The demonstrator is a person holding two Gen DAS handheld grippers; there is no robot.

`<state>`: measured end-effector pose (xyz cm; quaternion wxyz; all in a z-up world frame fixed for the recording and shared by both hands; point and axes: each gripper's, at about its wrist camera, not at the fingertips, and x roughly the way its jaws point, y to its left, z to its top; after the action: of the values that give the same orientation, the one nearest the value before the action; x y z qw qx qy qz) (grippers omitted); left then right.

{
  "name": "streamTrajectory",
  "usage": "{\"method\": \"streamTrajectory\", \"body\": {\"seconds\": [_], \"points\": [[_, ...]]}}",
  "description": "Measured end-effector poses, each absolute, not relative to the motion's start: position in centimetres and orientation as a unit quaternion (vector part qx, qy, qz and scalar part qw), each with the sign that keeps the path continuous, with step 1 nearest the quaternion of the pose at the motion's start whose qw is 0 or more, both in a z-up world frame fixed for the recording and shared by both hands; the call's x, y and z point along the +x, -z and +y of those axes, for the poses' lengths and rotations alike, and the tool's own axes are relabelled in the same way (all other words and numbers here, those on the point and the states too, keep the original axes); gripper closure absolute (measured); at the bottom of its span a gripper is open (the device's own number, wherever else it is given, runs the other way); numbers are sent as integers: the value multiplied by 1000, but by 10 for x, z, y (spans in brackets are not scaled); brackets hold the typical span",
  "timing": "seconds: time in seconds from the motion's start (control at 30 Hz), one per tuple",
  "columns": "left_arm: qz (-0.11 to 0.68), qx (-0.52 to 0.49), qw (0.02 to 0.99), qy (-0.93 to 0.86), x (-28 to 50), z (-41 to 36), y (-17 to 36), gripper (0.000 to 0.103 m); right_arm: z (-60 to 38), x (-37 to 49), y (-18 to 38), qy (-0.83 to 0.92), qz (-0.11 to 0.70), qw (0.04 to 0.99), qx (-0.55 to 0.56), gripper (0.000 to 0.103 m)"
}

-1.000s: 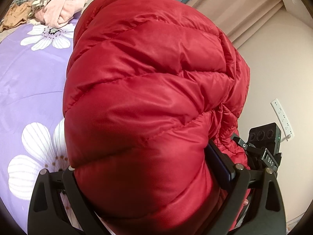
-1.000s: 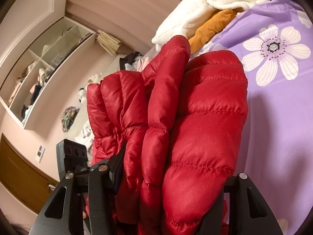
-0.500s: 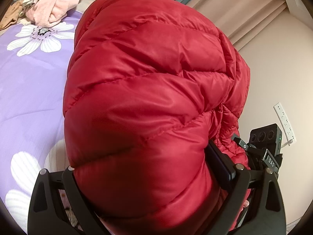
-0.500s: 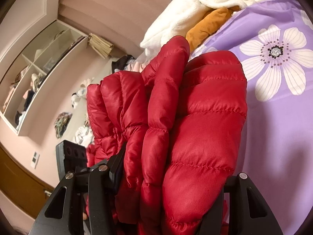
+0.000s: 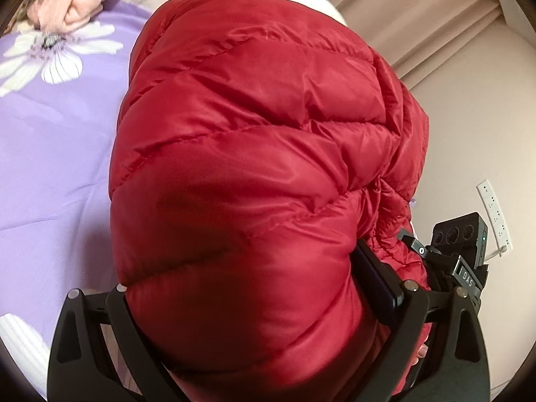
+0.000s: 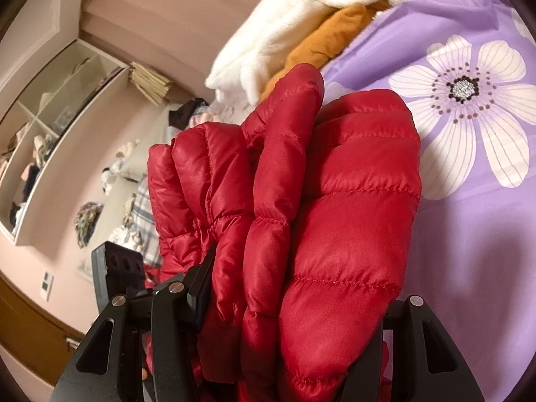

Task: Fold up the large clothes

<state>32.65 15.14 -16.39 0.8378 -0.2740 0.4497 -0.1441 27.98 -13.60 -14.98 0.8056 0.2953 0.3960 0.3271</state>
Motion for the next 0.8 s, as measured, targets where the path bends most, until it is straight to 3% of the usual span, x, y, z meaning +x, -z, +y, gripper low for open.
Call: {"method": "streamTrajectory", "body": {"seconds": [0.33,0.8], "points": [[457,-275,829,166,315,152,170,1,-130,249,155,-303,420,800,302,38],[449,-179,871,88,284,161,111,1,-127,209,115,-260,422,830,255,28]]}}
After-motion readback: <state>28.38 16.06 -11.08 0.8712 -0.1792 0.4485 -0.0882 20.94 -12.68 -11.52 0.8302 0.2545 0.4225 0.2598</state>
